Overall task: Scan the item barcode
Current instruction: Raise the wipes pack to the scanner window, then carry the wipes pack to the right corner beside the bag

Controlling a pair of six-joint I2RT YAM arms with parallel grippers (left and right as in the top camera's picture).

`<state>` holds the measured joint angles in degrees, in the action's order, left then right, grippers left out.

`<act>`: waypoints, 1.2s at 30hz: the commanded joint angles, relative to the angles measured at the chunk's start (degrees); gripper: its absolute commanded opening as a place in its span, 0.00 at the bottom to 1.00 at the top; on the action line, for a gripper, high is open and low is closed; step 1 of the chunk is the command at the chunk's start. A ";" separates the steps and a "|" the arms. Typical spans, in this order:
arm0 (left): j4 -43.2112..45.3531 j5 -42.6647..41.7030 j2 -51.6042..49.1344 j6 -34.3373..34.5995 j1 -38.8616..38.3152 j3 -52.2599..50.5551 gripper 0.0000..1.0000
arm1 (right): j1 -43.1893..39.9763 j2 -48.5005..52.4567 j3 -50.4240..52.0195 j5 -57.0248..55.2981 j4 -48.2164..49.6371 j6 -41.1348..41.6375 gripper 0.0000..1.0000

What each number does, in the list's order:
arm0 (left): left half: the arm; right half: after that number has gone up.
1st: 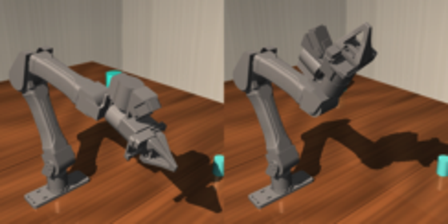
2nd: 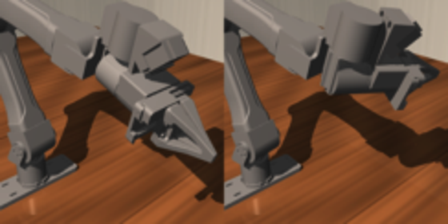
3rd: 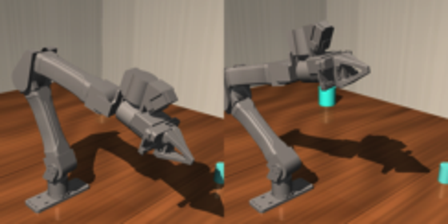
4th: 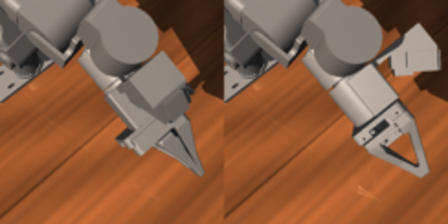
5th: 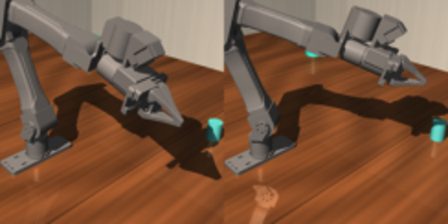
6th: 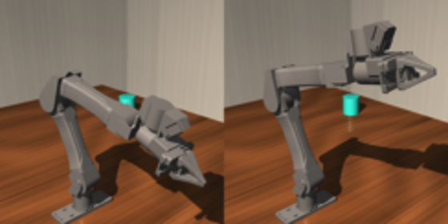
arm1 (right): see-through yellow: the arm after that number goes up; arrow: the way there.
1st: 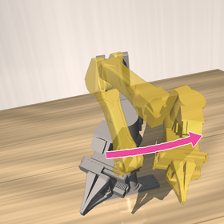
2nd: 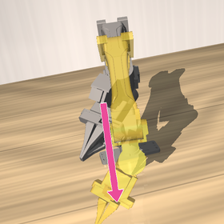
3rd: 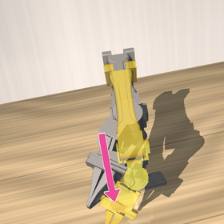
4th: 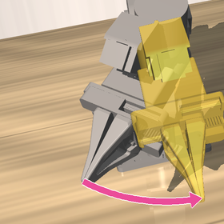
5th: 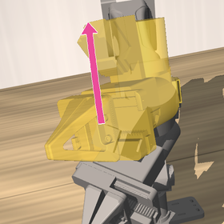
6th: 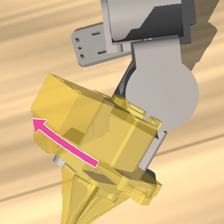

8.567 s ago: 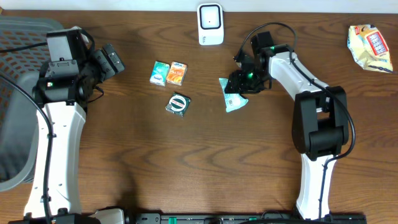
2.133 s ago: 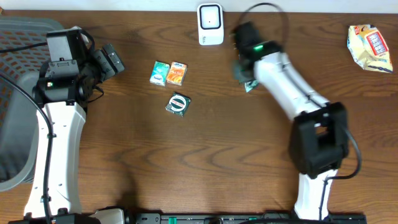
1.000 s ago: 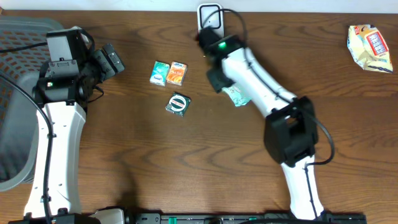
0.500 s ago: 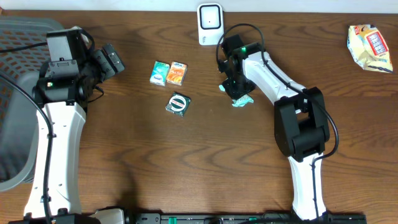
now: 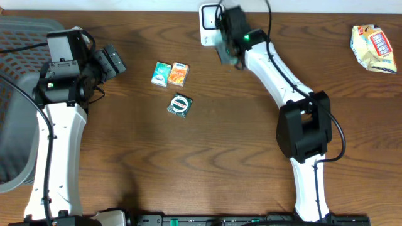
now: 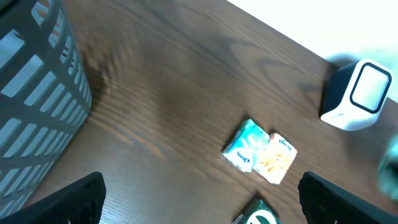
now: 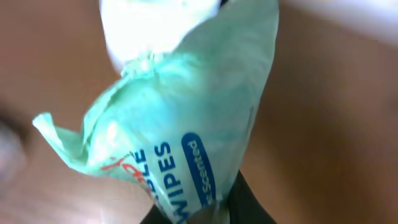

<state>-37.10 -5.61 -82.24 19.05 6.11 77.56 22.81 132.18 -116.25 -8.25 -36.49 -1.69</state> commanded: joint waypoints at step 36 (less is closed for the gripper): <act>-0.20 0.76 -0.11 -0.15 0.09 0.20 0.98 | -13.62 2.38 -1.09 -2.45 25.62 2.01 0.02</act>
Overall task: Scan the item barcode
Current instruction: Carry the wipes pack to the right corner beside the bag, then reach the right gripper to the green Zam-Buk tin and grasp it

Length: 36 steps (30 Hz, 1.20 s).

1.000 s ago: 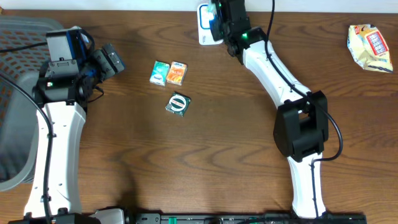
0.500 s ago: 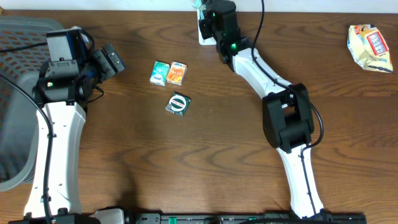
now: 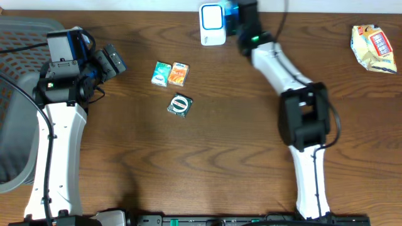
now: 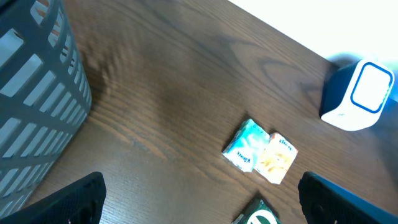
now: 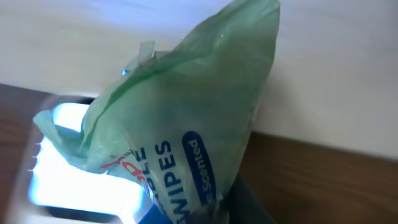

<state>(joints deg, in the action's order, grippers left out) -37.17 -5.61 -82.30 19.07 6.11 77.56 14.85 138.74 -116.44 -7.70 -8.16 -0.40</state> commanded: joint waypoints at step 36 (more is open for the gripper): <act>-0.11 0.76 -0.04 -0.17 0.09 0.20 0.98 | -11.02 -4.00 -0.85 46.84 -38.07 6.03 0.85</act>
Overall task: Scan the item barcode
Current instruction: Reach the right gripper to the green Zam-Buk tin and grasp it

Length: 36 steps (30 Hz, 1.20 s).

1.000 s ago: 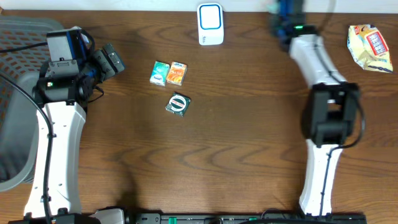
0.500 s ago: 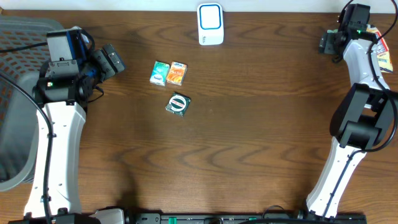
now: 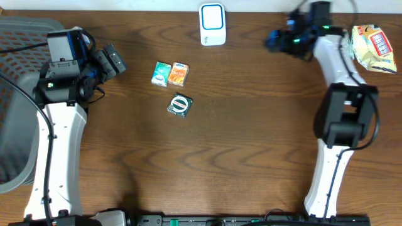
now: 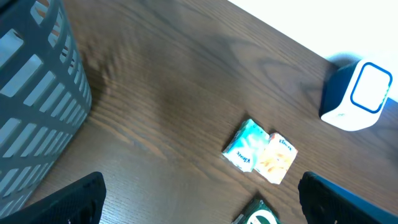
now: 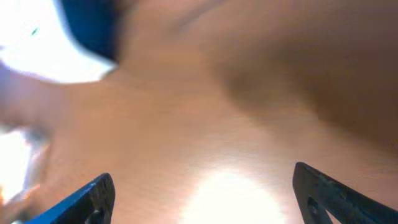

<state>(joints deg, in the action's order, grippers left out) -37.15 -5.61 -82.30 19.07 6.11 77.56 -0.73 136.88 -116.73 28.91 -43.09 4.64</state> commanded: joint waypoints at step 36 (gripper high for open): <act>-0.13 0.76 -0.04 -0.17 0.09 0.20 0.98 | 42.45 -2.12 -0.37 -20.44 -17.62 -22.64 0.99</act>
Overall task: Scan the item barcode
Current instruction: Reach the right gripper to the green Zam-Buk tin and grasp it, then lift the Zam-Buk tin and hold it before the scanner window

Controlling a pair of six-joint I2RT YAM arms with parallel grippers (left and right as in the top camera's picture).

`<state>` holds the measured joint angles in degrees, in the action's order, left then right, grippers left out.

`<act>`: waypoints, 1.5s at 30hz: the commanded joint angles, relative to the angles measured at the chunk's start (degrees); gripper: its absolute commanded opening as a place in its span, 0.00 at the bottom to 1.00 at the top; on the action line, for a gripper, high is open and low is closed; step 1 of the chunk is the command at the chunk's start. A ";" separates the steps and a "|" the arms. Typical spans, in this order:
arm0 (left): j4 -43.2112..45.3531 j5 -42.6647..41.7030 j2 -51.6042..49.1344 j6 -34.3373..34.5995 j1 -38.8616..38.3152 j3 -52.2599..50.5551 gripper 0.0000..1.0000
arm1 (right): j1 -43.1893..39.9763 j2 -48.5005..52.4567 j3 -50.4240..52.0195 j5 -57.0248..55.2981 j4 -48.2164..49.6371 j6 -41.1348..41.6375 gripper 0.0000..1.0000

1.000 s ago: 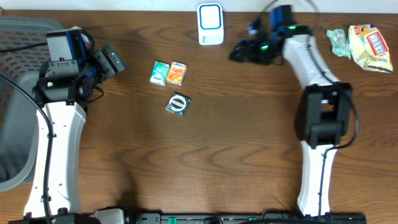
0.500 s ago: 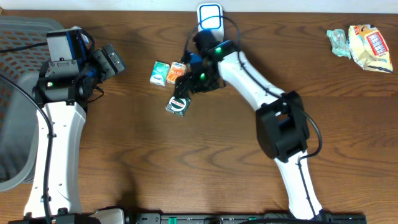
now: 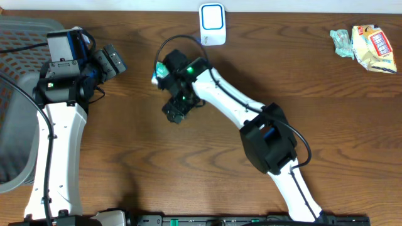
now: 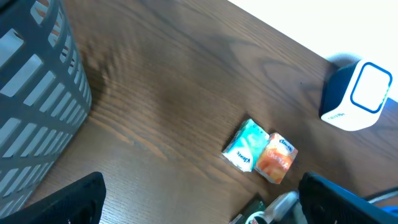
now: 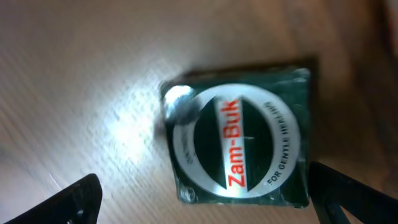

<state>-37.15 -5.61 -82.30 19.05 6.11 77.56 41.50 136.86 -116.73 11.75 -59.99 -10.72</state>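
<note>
A dark green Zam-Buk package lies flat on the wooden table, label up; its corner also shows at the left wrist view's bottom edge. My right gripper is open just above it, one finger on each side, and covers it in the overhead view. The white-and-blue scanner stands at the back edge. The left gripper is open, held above the table's left part with nothing between its fingers.
A teal tissue pack and an orange one lie just behind the Zam-Buk. A green wipes pack rests beside a snack bag at the back right. A grey basket stands at the left edge.
My right gripper, open near the back right, is now at the centre-left, open over the Zam-Buk package. The wipes pack now shows beside the snack bag. The left arm has not moved.
My right gripper held the green wipes pack in front of the scanner, then at the scanner's right side. Later it was open and empty at the back right. Now the wipes lie by the snack bag and the gripper straddles the Zam-Buk.
</note>
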 commanded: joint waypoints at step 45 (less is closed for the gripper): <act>-0.13 0.76 -0.04 -0.15 0.09 0.20 0.98 | -8.33 -10.45 7.98 5.51 7.69 0.92 0.51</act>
<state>-37.15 -5.61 -82.30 19.07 6.11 77.56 36.34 131.26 -108.86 10.31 -52.51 -12.71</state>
